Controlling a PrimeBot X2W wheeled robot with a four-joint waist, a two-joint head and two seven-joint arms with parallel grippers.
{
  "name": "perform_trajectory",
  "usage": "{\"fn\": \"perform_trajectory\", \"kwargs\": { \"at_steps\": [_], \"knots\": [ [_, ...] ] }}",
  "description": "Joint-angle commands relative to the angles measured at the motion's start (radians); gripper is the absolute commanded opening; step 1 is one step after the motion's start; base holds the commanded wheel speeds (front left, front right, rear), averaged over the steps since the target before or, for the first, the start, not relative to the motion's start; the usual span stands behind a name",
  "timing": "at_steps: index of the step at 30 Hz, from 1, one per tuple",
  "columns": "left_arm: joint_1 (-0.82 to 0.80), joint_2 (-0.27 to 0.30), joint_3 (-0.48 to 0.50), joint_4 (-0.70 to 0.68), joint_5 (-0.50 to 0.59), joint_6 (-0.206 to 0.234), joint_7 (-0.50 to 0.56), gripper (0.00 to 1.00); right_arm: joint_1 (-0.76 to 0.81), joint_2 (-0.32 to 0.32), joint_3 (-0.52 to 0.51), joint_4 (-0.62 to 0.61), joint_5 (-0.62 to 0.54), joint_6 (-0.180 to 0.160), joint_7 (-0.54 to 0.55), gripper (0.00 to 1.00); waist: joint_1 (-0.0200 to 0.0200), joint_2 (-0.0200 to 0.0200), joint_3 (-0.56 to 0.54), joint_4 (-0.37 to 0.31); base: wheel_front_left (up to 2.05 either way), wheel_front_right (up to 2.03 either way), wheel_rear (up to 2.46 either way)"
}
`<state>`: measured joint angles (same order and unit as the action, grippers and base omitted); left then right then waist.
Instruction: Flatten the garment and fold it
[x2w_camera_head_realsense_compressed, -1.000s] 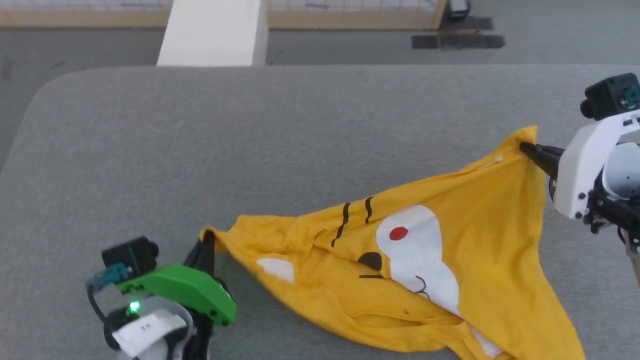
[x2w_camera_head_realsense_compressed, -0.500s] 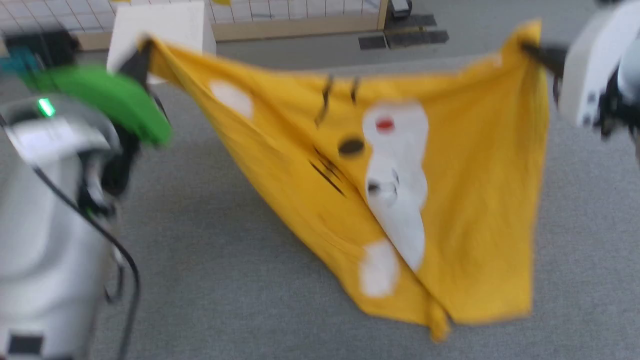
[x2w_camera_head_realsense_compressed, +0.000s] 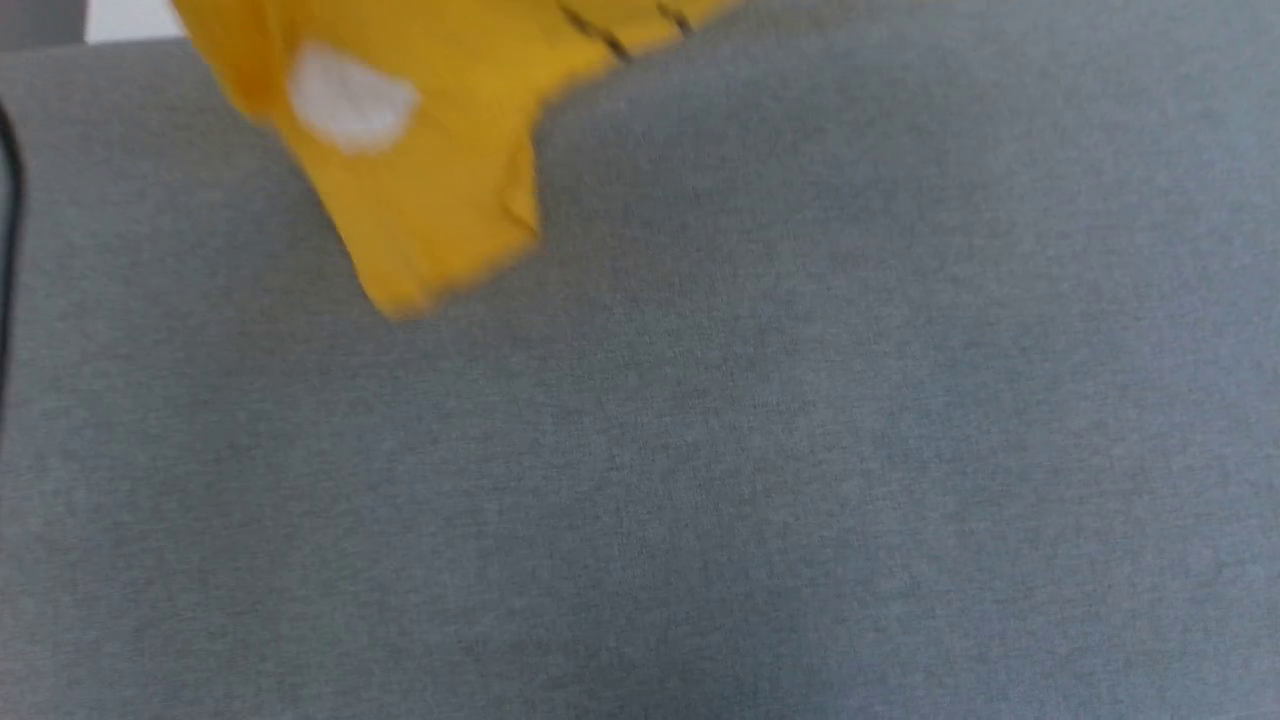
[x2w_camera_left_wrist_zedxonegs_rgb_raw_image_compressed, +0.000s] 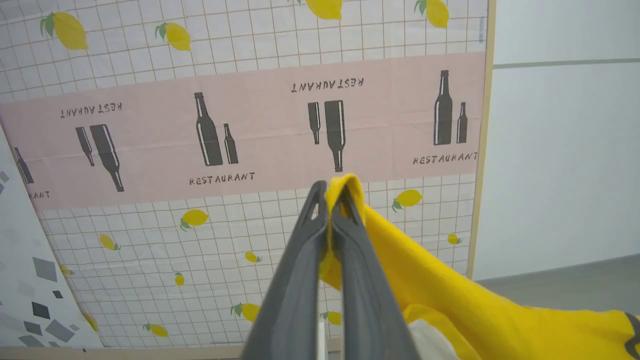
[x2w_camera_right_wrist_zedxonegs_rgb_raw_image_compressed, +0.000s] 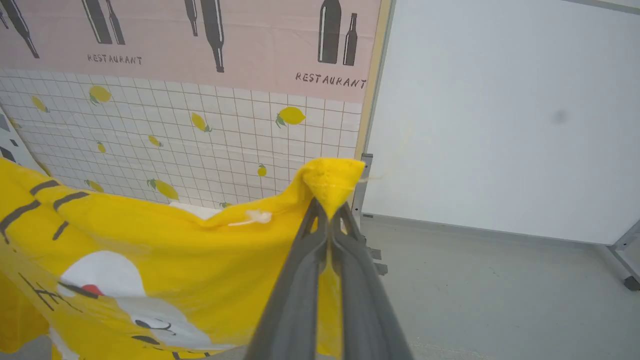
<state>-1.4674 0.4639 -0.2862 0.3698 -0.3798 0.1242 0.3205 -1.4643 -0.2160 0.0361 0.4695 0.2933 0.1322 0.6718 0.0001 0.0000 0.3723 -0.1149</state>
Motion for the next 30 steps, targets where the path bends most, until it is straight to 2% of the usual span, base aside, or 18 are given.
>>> {"fn": "perform_trajectory", "kwargs": {
  "at_steps": [1,7,12,15,21,30],
  "knots": [
    [-0.059,-0.002,-0.003,0.016,0.026,0.000,-0.038,0.00,-0.031,0.015,-0.017,0.023,-0.024,-0.002,-0.040,0.00,-0.0001,0.0000,0.063,-0.024,0.00,0.00,0.00],
    [-0.177,-0.010,-0.015,0.099,0.061,-0.026,-0.184,0.00,-0.095,0.025,-0.021,0.109,-0.055,-0.002,-0.164,0.00,-0.0001,0.0000,0.104,-0.023,0.00,0.00,0.00],
    [-0.147,-0.003,-0.006,0.172,0.042,-0.050,-0.269,0.00,-0.076,0.010,-0.003,0.167,-0.028,-0.002,-0.209,0.00,-0.0001,0.0000,0.122,-0.009,0.00,0.00,0.00],
    [-0.101,-0.007,-0.004,0.204,0.025,-0.061,-0.301,0.00,-0.030,-0.001,0.046,0.175,0.013,-0.002,-0.234,0.00,-0.0001,0.0000,0.115,0.008,0.00,0.00,0.00],
    [0.069,-0.038,-0.010,0.248,-0.019,-0.086,-0.376,0.00,0.150,-0.065,0.156,0.144,0.149,-0.002,-0.302,0.00,-0.0001,0.0000,0.024,0.071,0.00,0.00,0.00],
    [0.455,-0.066,0.000,0.223,-0.091,-0.073,-0.469,0.00,0.560,-0.167,0.220,0.012,0.369,-0.002,-0.374,0.00,-0.0001,0.0000,-0.219,0.150,0.00,0.00,0.00]
  ]
}}
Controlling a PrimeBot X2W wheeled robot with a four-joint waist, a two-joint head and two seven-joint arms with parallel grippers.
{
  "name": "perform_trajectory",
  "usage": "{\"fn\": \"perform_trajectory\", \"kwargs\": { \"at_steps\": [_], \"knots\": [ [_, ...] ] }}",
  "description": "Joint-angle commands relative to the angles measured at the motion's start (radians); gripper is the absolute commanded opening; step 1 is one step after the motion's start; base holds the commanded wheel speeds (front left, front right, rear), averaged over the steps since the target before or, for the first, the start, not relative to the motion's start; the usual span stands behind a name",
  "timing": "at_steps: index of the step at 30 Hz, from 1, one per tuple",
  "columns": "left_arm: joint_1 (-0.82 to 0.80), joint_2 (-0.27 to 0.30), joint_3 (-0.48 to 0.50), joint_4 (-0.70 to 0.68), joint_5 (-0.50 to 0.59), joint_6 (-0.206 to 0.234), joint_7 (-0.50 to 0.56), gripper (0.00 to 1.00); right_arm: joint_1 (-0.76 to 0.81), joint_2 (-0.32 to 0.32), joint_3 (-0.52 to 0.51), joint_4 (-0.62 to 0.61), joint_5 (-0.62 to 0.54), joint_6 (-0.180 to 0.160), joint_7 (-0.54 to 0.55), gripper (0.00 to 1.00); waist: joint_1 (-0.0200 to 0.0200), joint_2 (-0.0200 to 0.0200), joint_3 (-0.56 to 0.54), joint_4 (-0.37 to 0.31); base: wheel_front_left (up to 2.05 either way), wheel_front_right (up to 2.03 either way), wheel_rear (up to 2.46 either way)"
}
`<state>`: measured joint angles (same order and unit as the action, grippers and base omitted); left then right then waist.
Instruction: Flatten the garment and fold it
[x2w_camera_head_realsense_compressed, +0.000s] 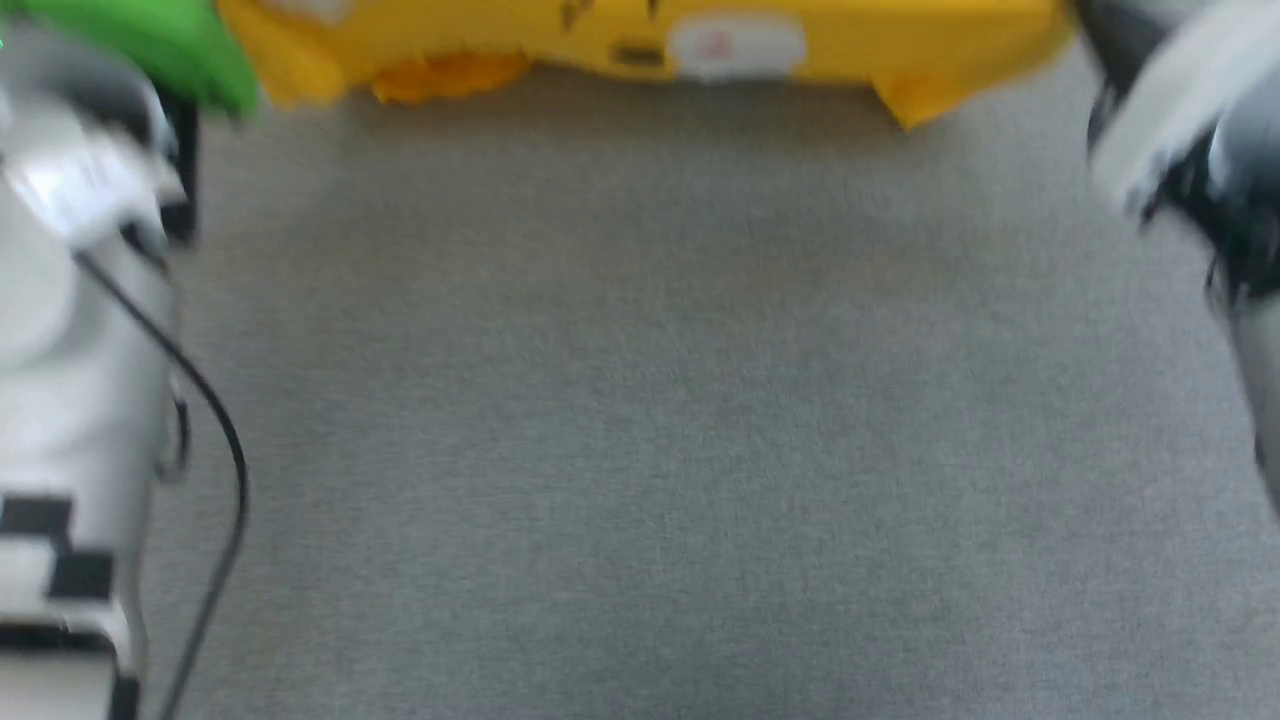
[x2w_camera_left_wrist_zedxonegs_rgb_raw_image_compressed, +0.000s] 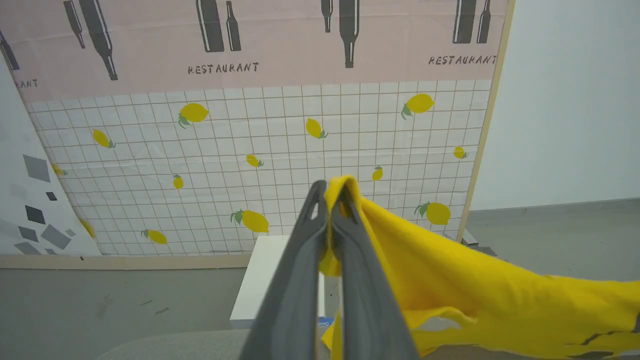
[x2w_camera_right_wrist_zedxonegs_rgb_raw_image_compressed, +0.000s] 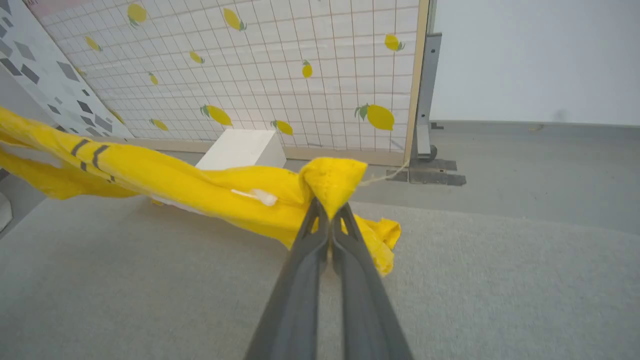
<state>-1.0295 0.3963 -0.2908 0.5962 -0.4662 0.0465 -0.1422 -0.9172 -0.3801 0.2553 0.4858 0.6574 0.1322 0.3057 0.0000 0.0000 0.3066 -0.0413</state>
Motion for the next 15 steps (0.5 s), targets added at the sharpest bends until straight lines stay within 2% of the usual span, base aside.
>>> {"fn": "perform_trajectory", "kwargs": {
  "at_steps": [1,4,9,15],
  "knots": [
    [0.198,-0.006,0.032,-0.062,-0.058,0.028,-0.005,0.00,0.179,-0.011,-0.004,-0.042,0.052,-0.002,-0.021,0.00,0.0000,0.0000,-0.228,0.092,0.00,0.00,0.00],
    [0.397,-0.013,0.045,-0.148,-0.101,0.057,0.018,0.00,0.346,-0.012,-0.007,-0.082,0.083,-0.002,-0.021,0.00,0.0000,0.0000,-0.279,0.111,0.00,0.00,0.00],
    [0.749,-0.060,0.057,-0.307,-0.178,0.133,0.063,0.00,0.600,-0.013,-0.076,-0.105,0.082,-0.002,-0.044,0.00,0.0000,0.0000,-0.317,0.136,0.00,0.00,0.00],
    [1.061,-0.085,0.030,-0.418,-0.245,0.169,0.135,0.00,0.821,0.009,-0.151,-0.121,0.016,-0.002,-0.038,0.00,0.0000,0.0000,-0.344,0.138,0.00,0.00,0.00]
  ]
}}
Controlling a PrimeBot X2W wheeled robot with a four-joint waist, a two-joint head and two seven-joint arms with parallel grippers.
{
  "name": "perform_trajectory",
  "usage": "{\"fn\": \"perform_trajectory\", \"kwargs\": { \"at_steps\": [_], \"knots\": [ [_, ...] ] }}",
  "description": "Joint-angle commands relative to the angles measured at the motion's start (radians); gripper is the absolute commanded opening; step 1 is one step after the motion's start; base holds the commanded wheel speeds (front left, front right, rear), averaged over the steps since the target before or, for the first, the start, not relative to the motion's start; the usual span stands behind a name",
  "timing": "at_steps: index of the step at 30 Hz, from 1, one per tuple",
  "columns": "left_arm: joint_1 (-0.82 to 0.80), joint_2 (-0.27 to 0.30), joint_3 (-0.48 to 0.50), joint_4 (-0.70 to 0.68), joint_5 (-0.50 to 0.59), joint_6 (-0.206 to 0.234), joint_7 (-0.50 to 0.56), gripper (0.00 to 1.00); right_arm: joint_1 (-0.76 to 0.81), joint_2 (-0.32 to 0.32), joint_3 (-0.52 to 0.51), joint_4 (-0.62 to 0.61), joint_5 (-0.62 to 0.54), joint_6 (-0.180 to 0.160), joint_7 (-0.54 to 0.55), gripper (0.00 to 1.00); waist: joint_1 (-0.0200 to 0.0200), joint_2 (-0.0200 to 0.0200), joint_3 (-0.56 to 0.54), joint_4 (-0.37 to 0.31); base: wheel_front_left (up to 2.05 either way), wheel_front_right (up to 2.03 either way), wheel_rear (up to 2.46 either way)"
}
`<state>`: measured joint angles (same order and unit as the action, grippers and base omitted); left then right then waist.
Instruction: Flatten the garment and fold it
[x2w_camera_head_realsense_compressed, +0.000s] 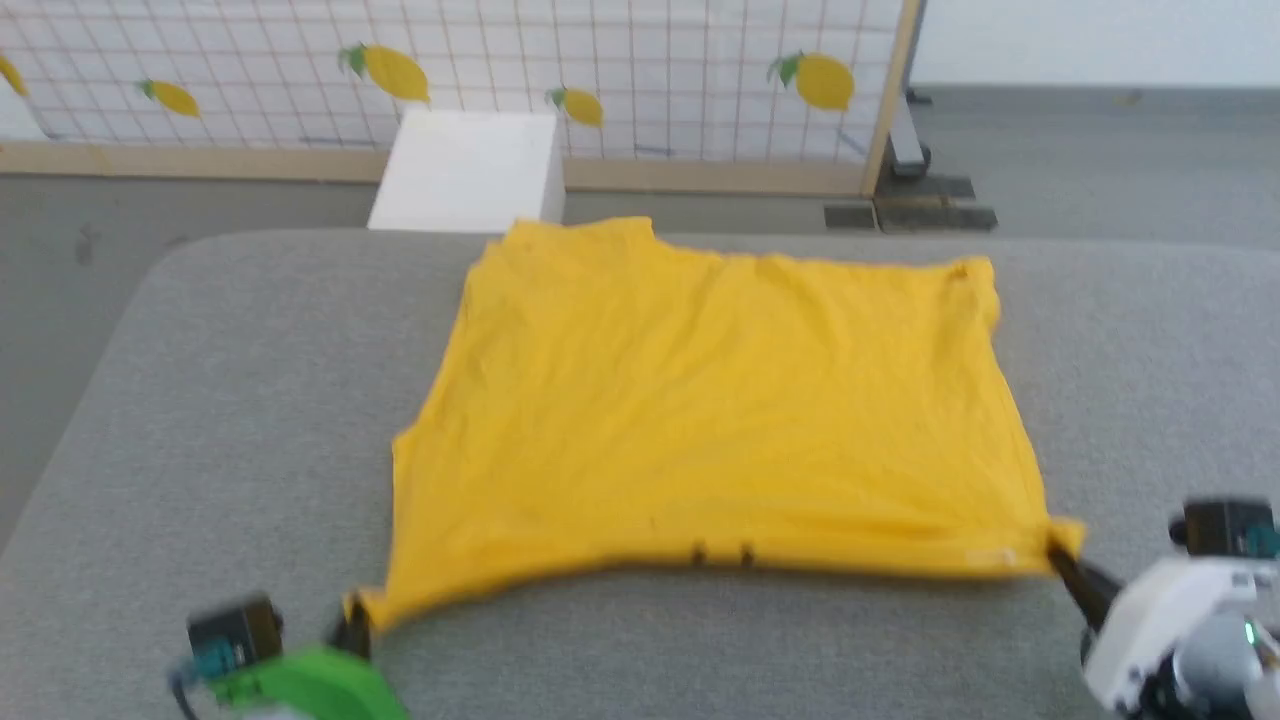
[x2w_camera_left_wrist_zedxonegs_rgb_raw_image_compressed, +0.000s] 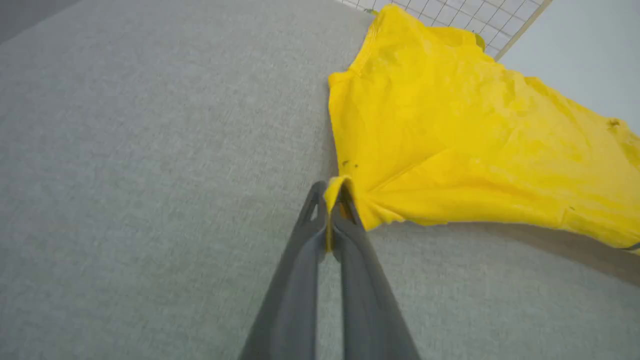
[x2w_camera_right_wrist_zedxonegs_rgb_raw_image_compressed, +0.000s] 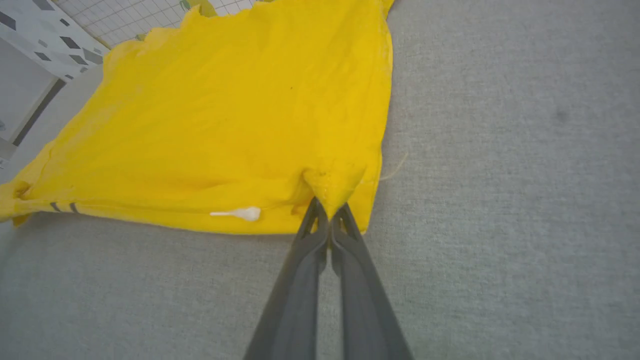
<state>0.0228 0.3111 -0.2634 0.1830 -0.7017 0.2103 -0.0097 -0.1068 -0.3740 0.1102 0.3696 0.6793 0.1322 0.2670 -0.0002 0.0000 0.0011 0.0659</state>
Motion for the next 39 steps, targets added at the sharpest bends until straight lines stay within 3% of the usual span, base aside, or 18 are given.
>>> {"fn": "perform_trajectory", "kwargs": {
  "at_steps": [1,5,11,18,26,34,39],
  "knots": [
    [0.044,-0.004,-0.003,-0.017,-0.025,0.004,0.021,0.00,0.041,0.009,-0.021,-0.008,-0.012,-0.002,0.007,0.00,0.0002,0.0000,-0.042,0.030,0.00,0.00,0.00],
    [0.175,0.006,-0.014,-0.064,-0.082,0.016,0.110,0.00,0.166,0.027,-0.086,-0.036,-0.057,-0.002,0.054,0.00,0.0002,0.0000,-0.049,0.026,0.00,0.00,0.00],
    [0.321,0.048,-0.012,-0.141,-0.119,0.072,0.211,0.00,0.290,0.033,-0.133,-0.085,-0.149,-0.002,0.171,0.00,0.0002,0.0000,-0.061,0.003,0.00,0.00,0.00],
    [0.341,0.062,0.002,-0.254,-0.104,0.088,0.188,0.00,0.306,0.081,-0.182,-0.189,-0.175,-0.002,0.238,0.00,0.0002,0.0000,-0.059,-0.021,0.00,0.00,0.00],
    [0.088,0.109,-0.039,-0.335,-0.025,0.062,0.250,0.00,0.146,0.066,-0.180,-0.289,-0.227,-0.002,0.363,0.00,0.0002,0.0000,0.009,-0.039,0.00,0.00,0.00],
    [-0.264,0.119,-0.101,-0.182,0.035,-0.018,0.337,0.00,-0.036,0.053,-0.152,-0.302,-0.311,-0.002,0.547,0.00,0.0002,0.0000,0.139,-0.056,0.00,0.00,0.00],
    [-0.424,0.099,-0.109,-0.063,0.052,-0.048,0.337,0.00,-0.141,0.054,-0.136,-0.277,-0.319,-0.002,0.620,0.00,0.0002,0.0000,0.234,-0.071,0.00,0.00,0.00]
  ]
}}
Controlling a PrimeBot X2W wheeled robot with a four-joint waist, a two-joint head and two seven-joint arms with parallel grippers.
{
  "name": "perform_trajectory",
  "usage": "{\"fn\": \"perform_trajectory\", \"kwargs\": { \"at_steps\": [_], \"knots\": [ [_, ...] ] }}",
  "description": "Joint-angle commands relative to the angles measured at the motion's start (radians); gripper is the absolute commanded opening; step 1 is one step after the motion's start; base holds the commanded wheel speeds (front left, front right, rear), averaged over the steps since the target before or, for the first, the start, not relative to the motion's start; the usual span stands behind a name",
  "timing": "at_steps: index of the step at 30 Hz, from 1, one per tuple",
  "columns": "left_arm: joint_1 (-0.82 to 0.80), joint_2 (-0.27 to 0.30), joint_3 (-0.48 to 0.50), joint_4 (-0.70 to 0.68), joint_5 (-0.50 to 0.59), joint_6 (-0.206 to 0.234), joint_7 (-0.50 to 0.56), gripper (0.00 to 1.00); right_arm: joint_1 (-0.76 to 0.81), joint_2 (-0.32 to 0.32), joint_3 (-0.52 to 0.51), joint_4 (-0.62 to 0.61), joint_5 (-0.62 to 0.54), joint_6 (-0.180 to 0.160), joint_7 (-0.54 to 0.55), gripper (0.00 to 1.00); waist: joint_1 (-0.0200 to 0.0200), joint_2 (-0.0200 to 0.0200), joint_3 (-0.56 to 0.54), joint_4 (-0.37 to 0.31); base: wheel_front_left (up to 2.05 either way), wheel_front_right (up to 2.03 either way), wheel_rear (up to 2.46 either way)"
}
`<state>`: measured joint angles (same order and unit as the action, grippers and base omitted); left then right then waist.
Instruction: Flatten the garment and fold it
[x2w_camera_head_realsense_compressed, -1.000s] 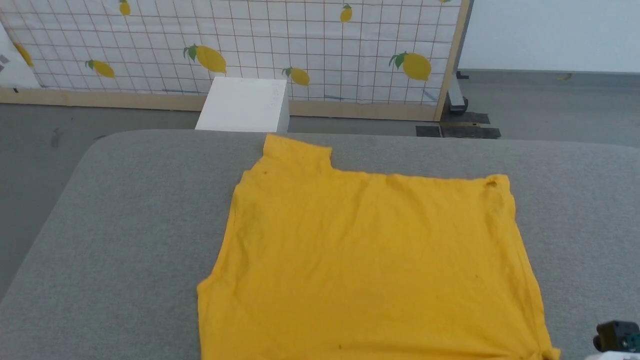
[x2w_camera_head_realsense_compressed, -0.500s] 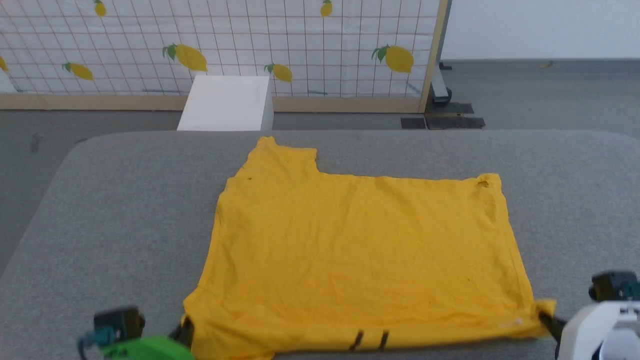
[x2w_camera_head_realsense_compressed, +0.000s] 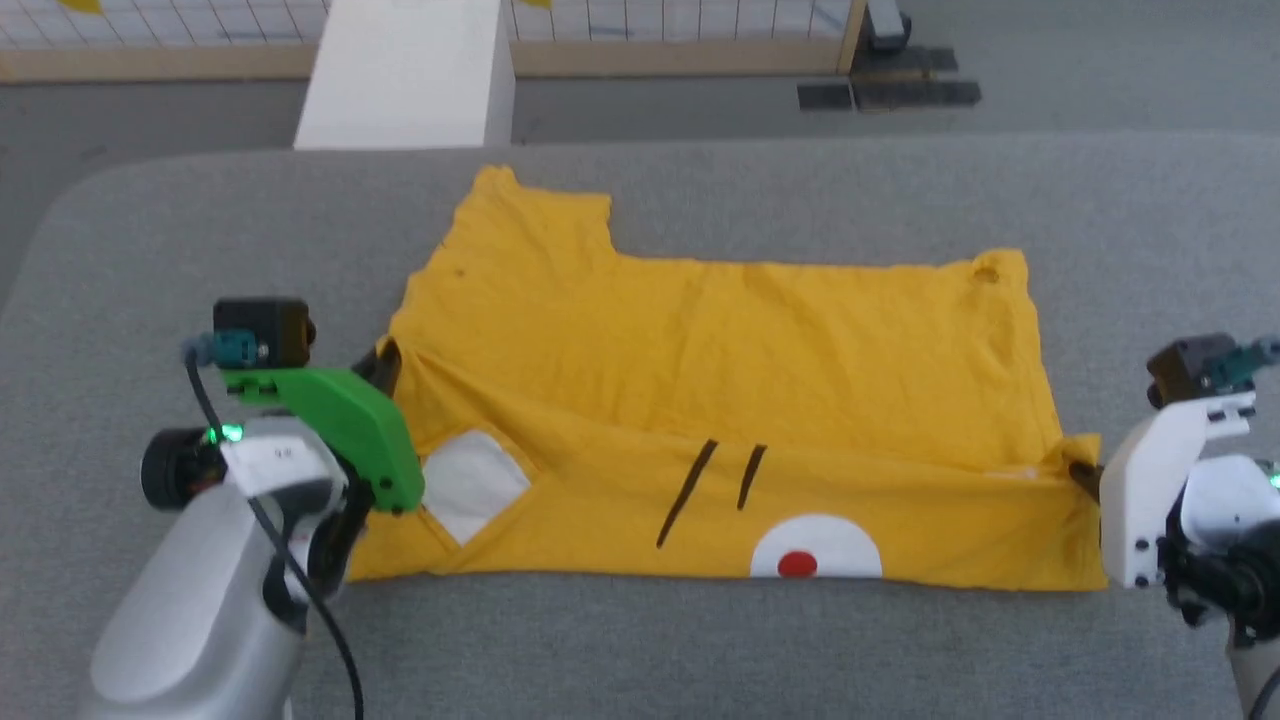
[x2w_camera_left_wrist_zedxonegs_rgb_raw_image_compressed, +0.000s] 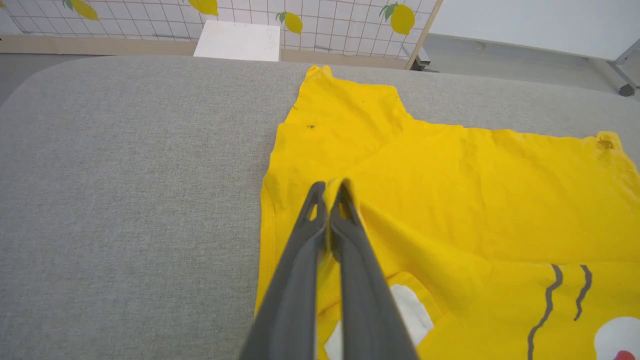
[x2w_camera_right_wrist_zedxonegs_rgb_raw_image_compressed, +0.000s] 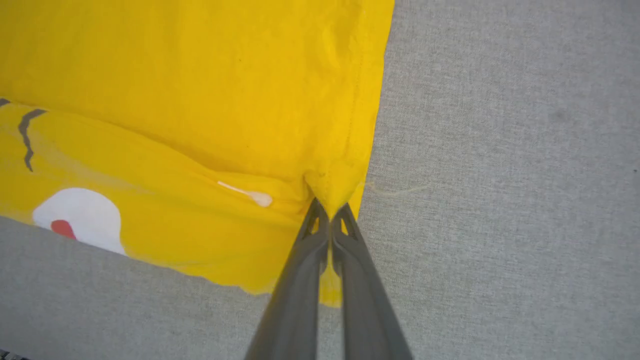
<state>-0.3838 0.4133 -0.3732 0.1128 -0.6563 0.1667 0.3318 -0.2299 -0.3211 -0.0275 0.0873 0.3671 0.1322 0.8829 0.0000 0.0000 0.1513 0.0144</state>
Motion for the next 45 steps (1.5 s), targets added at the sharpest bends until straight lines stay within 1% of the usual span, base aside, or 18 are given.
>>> {"fn": "perform_trajectory", "kwargs": {
  "at_steps": [1,7,13,14,15,16,17,22,25,27,30,34,36,38,40,45],
  "knots": [
    [-0.039,-0.007,0.000,0.026,0.009,-0.009,-0.010,0.00,-0.032,0.000,0.004,0.016,-0.009,-0.002,0.013,0.00,0.0000,0.0000,0.097,-0.020,0.00,0.00,0.00],
    [-0.125,-0.031,-0.007,0.169,0.017,-0.029,-0.035,0.00,-0.103,-0.015,0.041,0.075,-0.018,-0.002,0.042,0.00,0.0000,0.0000,0.172,-0.023,0.00,0.00,0.00],
    [-0.138,-0.063,-0.020,0.299,-0.002,-0.060,-0.056,0.00,-0.113,-0.022,0.078,0.131,0.002,-0.002,0.062,0.00,0.0000,0.0000,0.178,-0.023,0.00,0.00,0.00],
    [-0.140,-0.068,-0.021,0.311,-0.004,-0.064,-0.061,0.01,-0.111,-0.022,0.078,0.137,0.006,-0.002,0.062,0.13,0.0000,0.0000,0.173,-0.021,0.00,0.00,0.00],
    [-0.143,-0.073,-0.021,0.322,-0.006,-0.068,-0.071,0.31,-0.108,-0.022,0.076,0.142,0.012,-0.002,0.057,0.44,0.0000,0.0000,0.165,-0.019,0.00,0.00,0.00],
    [-0.145,-0.078,-0.017,0.329,-0.011,-0.070,-0.081,0.49,-0.105,-0.021,0.072,0.145,0.016,-0.002,0.052,0.88,0.0000,0.0000,0.157,-0.017,0.00,0.00,0.00],
    [-0.147,-0.081,-0.012,0.336,-0.014,-0.070,-0.092,1.00,-0.102,-0.018,0.063,0.145,0.019,-0.002,0.039,1.00,0.0000,0.0000,0.146,-0.014,0.00,0.00,0.00],
    [-0.142,-0.081,0.035,0.318,-0.034,-0.058,-0.165,1.00,-0.080,0.020,-0.012,0.123,0.051,-0.002,-0.043,1.00,0.0000,0.0000,0.073,-0.001,0.00,0.00,0.00],
    [-0.093,-0.063,0.072,0.263,-0.047,-0.025,-0.194,1.00,-0.048,0.057,-0.088,0.095,0.069,-0.002,-0.095,1.00,0.0000,0.0000,0.024,0.004,0.00,0.00,0.00],
    [-0.044,-0.052,0.080,0.215,-0.050,0.003,-0.184,1.00,-0.017,0.072,-0.129,0.074,0.070,-0.002,-0.108,1.00,0.0000,0.0000,-0.001,0.009,0.00,0.00,0.00],
    [0.041,-0.036,0.074,0.149,-0.058,0.057,-0.112,1.00,0.033,0.090,-0.174,0.041,0.063,-0.002,-0.108,1.00,0.0000,0.0000,-0.025,0.012,0.00,0.00,0.00],
    [0.145,-0.006,0.052,0.059,-0.073,0.140,0.037,1.00,0.083,0.125,-0.235,-0.004,0.047,-0.002,-0.089,1.00,0.0000,0.0000,-0.029,0.008,0.00,0.00,0.00],
    [0.174,0.001,0.047,0.024,-0.087,0.162,0.087,1.00,0.093,0.132,-0.250,-0.020,0.030,-0.002,-0.083,1.00,0.0000,0.0000,-0.020,0.003,0.00,0.00,0.00],
    [0.196,0.010,0.040,-0.004,-0.094,0.180,0.130,1.00,0.094,0.143,-0.259,-0.034,0.024,-0.002,-0.077,1.00,0.0000,0.0000,-0.006,-0.004,0.00,0.00,0.00],
    [0.202,0.012,0.037,-0.017,-0.102,0.187,0.152,1.00,0.091,0.154,-0.261,-0.046,0.025,-0.002,-0.067,1.00,0.0000,0.0000,0.010,-0.011,0.00,0.00,0.00],
    [0.182,0.012,0.018,0.037,-0.101,0.191,0.189,1.00,0.076,0.161,-0.254,-0.066,0.023,-0.002,-0.055,1.00,0.0000,0.0000,0.048,-0.034,0.00,0.00,0.00]
  ]
}}
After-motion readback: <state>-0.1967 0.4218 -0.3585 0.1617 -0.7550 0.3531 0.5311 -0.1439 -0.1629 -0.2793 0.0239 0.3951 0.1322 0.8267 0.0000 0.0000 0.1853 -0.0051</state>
